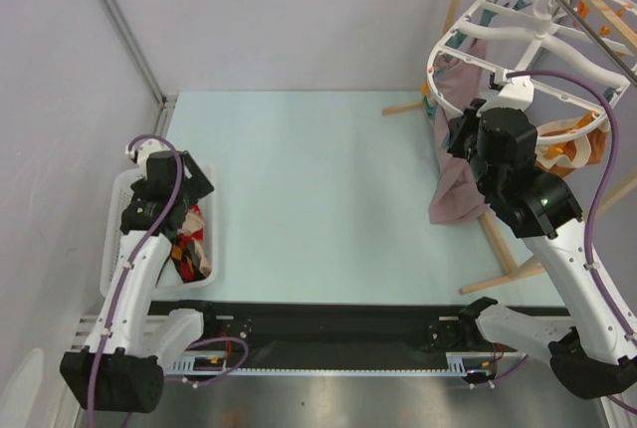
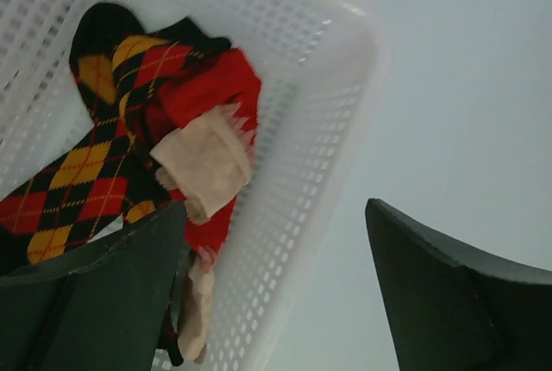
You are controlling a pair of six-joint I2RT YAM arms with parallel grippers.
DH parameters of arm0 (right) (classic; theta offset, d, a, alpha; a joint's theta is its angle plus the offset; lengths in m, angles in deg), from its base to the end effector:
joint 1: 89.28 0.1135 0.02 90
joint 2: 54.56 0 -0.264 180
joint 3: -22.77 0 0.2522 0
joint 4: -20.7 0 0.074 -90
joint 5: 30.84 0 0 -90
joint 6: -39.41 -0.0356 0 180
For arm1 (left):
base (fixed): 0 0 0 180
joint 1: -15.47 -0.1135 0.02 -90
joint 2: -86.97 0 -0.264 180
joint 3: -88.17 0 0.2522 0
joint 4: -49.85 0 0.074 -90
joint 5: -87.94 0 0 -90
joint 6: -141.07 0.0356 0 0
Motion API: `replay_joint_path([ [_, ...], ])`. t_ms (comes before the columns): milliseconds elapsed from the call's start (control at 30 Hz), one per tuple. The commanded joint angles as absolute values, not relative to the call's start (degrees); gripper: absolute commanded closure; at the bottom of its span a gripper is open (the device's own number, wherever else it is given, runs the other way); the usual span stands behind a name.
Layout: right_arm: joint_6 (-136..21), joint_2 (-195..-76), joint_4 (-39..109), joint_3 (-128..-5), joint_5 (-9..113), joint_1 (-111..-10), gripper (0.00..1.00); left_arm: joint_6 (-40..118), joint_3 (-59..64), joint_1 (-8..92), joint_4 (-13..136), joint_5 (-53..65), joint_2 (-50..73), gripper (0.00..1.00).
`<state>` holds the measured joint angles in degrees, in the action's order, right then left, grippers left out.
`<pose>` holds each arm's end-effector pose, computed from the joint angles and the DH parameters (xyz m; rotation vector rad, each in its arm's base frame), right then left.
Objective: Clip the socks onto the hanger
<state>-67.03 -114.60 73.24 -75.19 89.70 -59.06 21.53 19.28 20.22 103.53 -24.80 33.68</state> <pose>0.1719 0.0792 0.4708 0.1567 1.7841 0.0969 0.1897 -0.0020 0.3271 -0.6725 2.0714 0.1054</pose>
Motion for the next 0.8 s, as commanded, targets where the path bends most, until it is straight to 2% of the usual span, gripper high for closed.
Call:
replay_joint_path([
  [0, -65.9, -113.9, 71.7, -74.1, 84.6, -59.1, 1.0, 19.8, 22.6, 12.3, 103.8, -19.5, 32.8, 0.09],
  [100, -66.1, -114.0, 71.6, -74.0, 83.9, -59.0, 1.0, 15.4, 23.1, 9.9, 103.9, -20.5, 29.3, 0.12],
  [200, -66.2, -114.2, 71.7, -74.0, 83.6, -59.1, 1.0, 12.1, 23.2, 9.9, 107.2, -21.2, 25.3, 0.2],
  [267, -66.2, -114.3, 71.8, -74.0, 83.6, -59.1, 1.0, 8.7, 25.9, 10.0, 109.9, -25.4, 27.9, 0.21],
  [367, -66.4, -114.1, 71.6, -73.8, 83.3, -59.2, 1.0, 5.8, 29.9, 9.9, 109.1, -24.6, 33.9, 0.21],
  [533, -66.4, -114.3, 71.9, -74.0, 83.0, -59.2, 1.0, 1.2, 32.3, 10.0, 111.3, -23.6, 34.0, 0.22],
  [767, -66.2, -114.3, 72.2, -74.2, 82.6, -59.2, 1.0, -3.7, 38.2, 9.8, 108.0, -18.3, 31.7, 0.36],
])
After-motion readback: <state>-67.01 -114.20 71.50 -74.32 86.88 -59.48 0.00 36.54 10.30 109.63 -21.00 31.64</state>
